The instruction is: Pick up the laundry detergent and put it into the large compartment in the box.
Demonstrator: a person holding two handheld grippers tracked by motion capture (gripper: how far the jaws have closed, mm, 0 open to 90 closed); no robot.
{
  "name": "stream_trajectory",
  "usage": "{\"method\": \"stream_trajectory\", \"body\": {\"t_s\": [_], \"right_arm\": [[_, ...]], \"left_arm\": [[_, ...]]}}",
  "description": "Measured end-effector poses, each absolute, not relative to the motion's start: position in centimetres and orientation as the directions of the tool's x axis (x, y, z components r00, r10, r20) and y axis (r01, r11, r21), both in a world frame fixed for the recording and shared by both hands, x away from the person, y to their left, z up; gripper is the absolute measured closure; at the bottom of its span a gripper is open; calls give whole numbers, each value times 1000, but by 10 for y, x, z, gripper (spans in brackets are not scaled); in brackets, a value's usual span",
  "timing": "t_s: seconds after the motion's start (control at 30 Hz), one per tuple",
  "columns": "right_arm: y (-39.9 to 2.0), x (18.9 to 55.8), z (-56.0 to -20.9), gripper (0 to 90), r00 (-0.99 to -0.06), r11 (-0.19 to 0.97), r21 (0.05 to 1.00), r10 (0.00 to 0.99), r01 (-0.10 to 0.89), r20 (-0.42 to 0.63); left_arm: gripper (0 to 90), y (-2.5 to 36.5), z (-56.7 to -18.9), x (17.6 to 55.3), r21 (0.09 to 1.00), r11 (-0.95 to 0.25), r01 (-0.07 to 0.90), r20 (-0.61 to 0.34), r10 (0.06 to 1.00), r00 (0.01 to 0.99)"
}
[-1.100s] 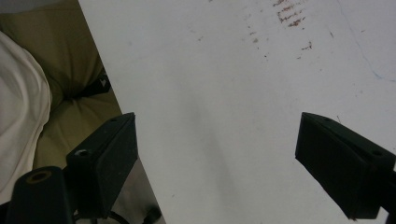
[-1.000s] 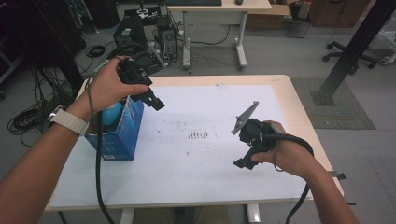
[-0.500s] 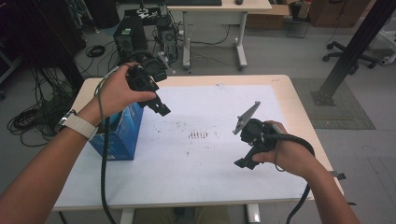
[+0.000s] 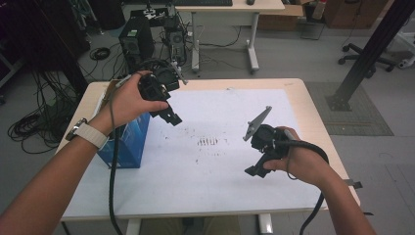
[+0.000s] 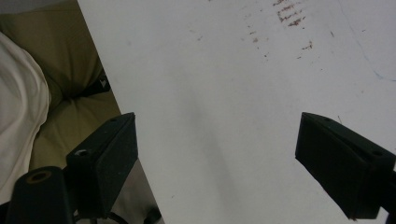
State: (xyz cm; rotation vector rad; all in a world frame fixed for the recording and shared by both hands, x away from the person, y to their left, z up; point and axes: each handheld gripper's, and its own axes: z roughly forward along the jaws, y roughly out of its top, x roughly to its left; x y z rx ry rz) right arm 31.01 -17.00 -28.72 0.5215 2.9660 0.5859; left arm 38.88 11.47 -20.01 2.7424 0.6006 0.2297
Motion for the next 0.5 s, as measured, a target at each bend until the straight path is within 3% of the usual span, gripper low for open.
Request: {"method": "stream_trajectory", "body": {"t_s": [0.5], "right_arm": [[-167, 312, -290, 132, -941, 869, 381, 340, 314, 0]], "left_arm": [[91, 115, -201, 391, 344, -858, 382, 90, 435, 896]]}}
